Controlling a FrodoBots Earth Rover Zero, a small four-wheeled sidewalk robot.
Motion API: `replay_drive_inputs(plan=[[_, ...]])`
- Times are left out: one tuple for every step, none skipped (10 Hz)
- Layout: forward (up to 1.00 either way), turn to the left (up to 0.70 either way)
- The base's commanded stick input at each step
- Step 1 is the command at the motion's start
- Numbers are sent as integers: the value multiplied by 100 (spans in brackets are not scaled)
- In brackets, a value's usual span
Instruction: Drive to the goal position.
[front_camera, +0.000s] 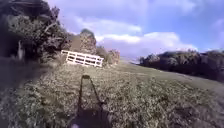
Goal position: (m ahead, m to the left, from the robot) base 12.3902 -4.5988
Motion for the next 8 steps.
replay_drive_inputs(plan=[[85, -3], [85, -31], [85, -34], [85, -34], [85, -34], [85, -34], [85, -34], [85, -34]])
